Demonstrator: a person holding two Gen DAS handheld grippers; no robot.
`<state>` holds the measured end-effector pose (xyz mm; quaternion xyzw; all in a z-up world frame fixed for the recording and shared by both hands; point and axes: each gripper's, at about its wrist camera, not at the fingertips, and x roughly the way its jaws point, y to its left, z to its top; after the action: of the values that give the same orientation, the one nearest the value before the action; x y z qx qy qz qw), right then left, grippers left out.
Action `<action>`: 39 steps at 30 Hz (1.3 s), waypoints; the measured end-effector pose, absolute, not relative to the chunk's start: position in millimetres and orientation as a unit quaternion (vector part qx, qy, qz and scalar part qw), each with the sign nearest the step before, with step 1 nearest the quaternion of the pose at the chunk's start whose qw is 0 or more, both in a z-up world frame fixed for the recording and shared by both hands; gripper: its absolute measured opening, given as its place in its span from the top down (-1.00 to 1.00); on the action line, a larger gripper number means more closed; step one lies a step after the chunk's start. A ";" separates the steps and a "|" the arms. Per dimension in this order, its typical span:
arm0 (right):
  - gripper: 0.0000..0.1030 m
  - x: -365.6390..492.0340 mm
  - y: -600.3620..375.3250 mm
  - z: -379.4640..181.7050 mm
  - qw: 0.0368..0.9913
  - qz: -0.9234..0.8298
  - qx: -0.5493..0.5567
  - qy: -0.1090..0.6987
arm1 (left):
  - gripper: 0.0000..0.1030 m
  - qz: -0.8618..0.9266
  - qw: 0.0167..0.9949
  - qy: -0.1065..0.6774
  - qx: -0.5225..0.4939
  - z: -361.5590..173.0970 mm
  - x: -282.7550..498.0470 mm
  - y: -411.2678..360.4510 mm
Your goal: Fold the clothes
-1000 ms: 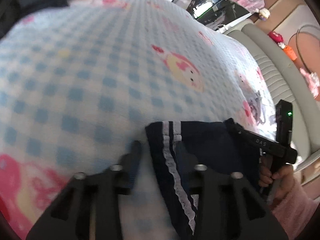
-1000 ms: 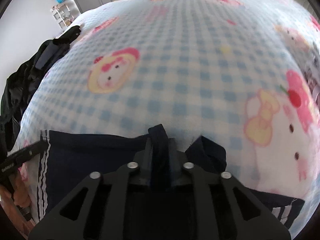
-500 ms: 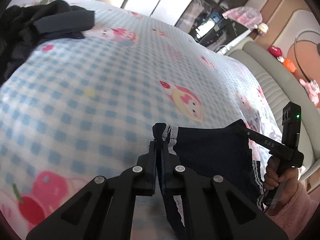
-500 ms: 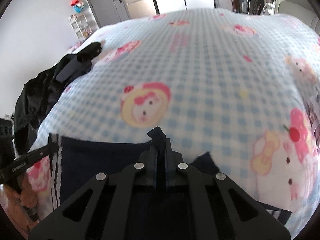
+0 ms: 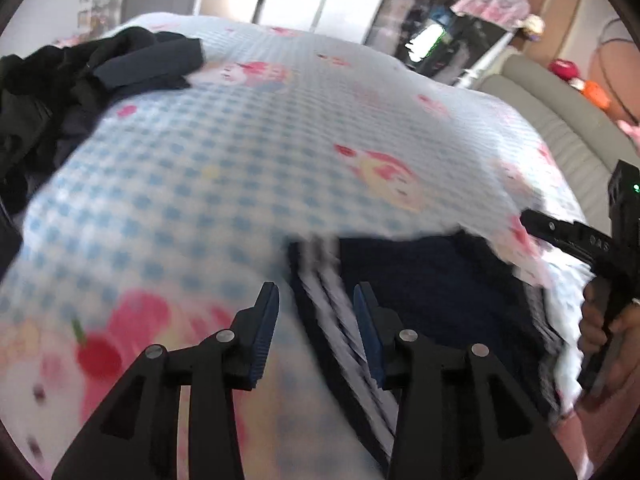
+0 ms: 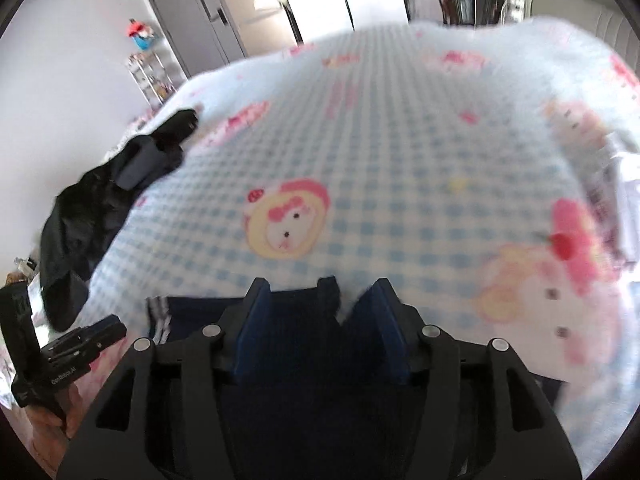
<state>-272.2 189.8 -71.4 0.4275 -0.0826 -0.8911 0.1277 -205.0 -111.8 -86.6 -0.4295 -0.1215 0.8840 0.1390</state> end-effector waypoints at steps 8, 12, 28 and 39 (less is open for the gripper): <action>-0.07 -163.4 214.1 -95.9 0.130 -0.864 0.485 -0.045 | 0.33 0.856 0.238 -0.088 -0.451 -81.9 -121.1 -48.8; -0.06 -137.3 236.2 -121.0 0.098 -0.849 0.519 -0.030 | 0.35 0.828 0.214 -0.039 -0.517 -107.2 -119.1 -20.6; -0.06 -214.8 342.5 -149.7 0.023 -0.864 0.484 -0.135 | 0.32 0.851 0.231 0.135 -0.451 -77.2 -248.1 122.3; 0.86 -220.8 329.3 -150.1 0.071 -0.872 0.474 -0.099 | 0.87 0.861 0.202 0.125 -0.450 -104.3 -267.0 140.7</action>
<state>-220.8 329.3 -150.1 0.4742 -0.0986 -0.8720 0.0707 -267.0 140.7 -104.3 -0.4502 0.1246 0.8608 0.2018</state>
